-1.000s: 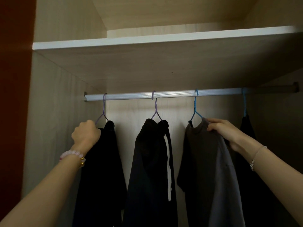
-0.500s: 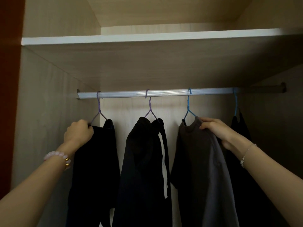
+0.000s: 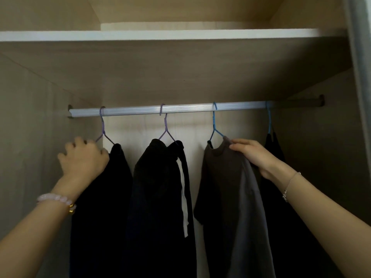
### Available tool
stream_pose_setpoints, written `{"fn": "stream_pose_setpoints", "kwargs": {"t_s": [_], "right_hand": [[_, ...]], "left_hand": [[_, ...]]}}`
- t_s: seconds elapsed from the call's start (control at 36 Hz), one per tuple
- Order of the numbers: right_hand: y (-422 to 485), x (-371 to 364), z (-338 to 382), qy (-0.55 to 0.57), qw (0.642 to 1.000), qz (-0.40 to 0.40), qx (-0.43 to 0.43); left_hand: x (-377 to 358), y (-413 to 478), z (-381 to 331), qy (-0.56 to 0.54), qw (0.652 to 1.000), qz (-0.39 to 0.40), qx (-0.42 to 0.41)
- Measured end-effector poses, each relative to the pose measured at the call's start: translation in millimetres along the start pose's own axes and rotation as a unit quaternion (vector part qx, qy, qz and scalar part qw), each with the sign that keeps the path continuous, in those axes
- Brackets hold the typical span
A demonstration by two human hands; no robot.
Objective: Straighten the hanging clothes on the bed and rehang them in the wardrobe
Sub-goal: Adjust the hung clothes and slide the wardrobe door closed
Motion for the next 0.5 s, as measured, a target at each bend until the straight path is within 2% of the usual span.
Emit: {"fn": "stream_pose_setpoints", "kwargs": {"t_s": [0.11, 0.17, 0.25, 0.36, 0.44, 0.5], "right_hand": [[-11.8, 14.1, -2.8, -0.097, 0.993, -0.031, 0.062], [-24.5, 25.3, -4.8, -0.145, 0.984, -0.051, 0.094], [-57.4, 49.6, -7.6, -0.223, 0.956, -0.107, 0.156], [-123.5, 86.4, -17.7, -0.233, 0.914, -0.220, 0.248], [-166.8, 105.3, -42.9, -0.251, 0.873, -0.288, 0.304], [-189.3, 111.3, -62.7, -0.343, 0.821, -0.328, 0.317]], "left_hand": [[17.6, -40.9, -53.8, -0.115, 0.978, -0.111, -0.137], [24.1, -69.9, -83.9, -0.209, 0.950, -0.111, -0.203], [25.2, -124.8, -125.7, -0.364, 0.885, -0.069, -0.284], [14.0, -215.3, -172.6, -0.555, 0.759, 0.019, -0.341], [-5.7, -290.6, -204.6, -0.615, 0.692, 0.094, -0.367], [-20.9, -334.6, -225.4, -0.628, 0.667, 0.170, -0.363]]}}
Point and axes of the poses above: each hand's wrist, its own y-axis towards the middle knuckle, its own x-axis out of the back of the hand, z = x × y, the point moved 1 cm from there along y, towards the middle knuckle, and after that the axes turned 1 degree about -x, right-handed, at the moved point
